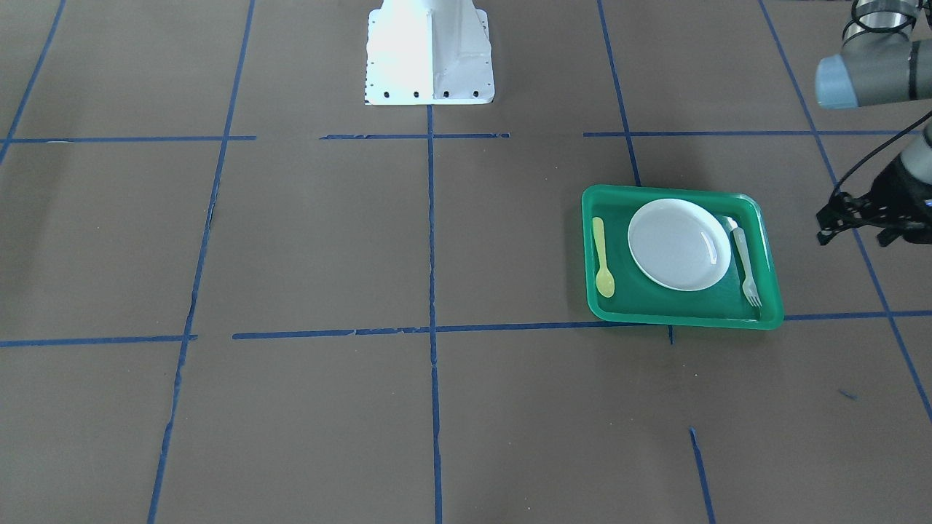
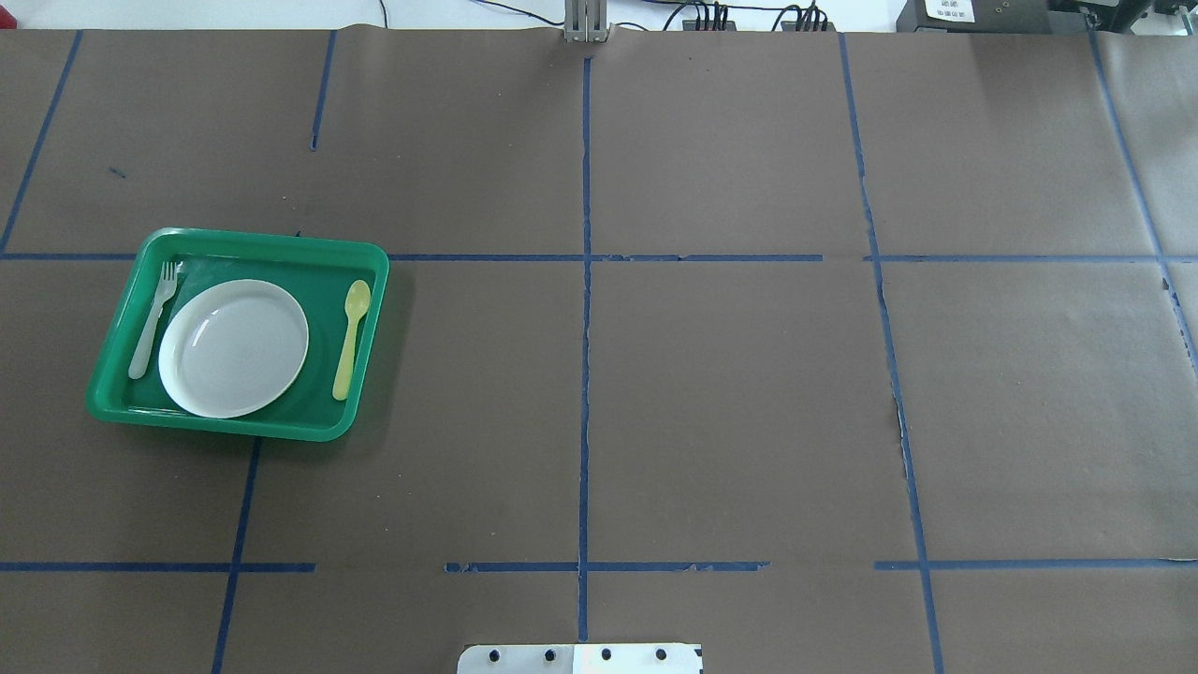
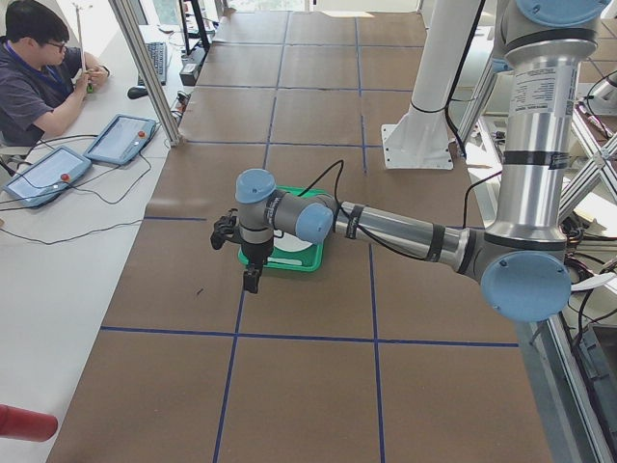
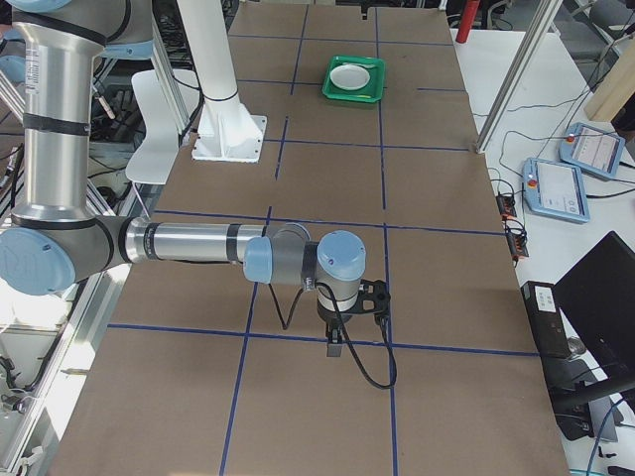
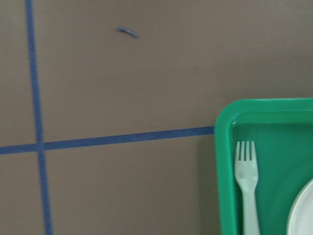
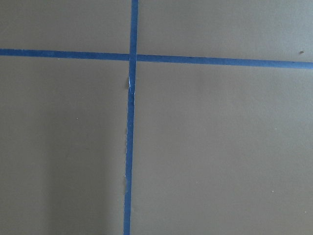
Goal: Place fork
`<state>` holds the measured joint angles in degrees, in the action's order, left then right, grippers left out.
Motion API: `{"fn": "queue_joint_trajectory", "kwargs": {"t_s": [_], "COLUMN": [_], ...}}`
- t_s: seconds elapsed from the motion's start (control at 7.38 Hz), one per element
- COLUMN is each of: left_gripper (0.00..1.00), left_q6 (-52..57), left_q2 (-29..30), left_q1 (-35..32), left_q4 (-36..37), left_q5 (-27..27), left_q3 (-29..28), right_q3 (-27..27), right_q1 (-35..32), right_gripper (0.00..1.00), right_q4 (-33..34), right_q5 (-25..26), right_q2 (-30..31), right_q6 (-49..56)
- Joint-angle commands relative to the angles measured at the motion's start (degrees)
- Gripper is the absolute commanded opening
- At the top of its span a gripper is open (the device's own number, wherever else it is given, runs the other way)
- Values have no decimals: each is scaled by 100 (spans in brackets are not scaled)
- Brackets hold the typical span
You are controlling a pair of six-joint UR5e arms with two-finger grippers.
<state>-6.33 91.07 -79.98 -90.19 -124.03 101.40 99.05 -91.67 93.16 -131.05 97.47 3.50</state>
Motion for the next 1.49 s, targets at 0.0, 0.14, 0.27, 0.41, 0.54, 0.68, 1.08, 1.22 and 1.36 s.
{"fn": "queue_joint_trajectory", "kwargs": {"t_s": [0.0,0.14,0.27,0.41,0.54,0.68,1.08,1.22,1.36], "left_gripper": [100,100,100,100,100,100,100,100,100], "left_q6": [1648,1870,1881,1882,1873,1873,1829,1829,1829], "left_q2": [-167,-491,-694,-722,-731,-696,-608,-617,-617], "left_q1": [-1183,-1187,-1204,-1196,-1195,-1222,-1248,-1248,-1248], "left_q4": [923,767,757,740,739,739,739,739,739], "left_q5": [-355,-1055,-1253,-1255,-1255,-1246,-1229,-1203,-1202], "left_q3": [-92,-338,-218,-252,-235,-226,-165,-130,-86], "right_q3": [0,0,0,0,0,0,0,0,0], "right_q1": [0,0,0,0,0,0,0,0,0], "right_gripper": [100,100,100,100,100,100,100,100,100], "right_q4": [0,0,0,0,0,0,0,0,0], "right_q5": [0,0,0,0,0,0,0,0,0], "right_q2": [0,0,0,0,0,0,0,0,0], "right_q6": [2,2,2,2,2,2,2,2,2]}}
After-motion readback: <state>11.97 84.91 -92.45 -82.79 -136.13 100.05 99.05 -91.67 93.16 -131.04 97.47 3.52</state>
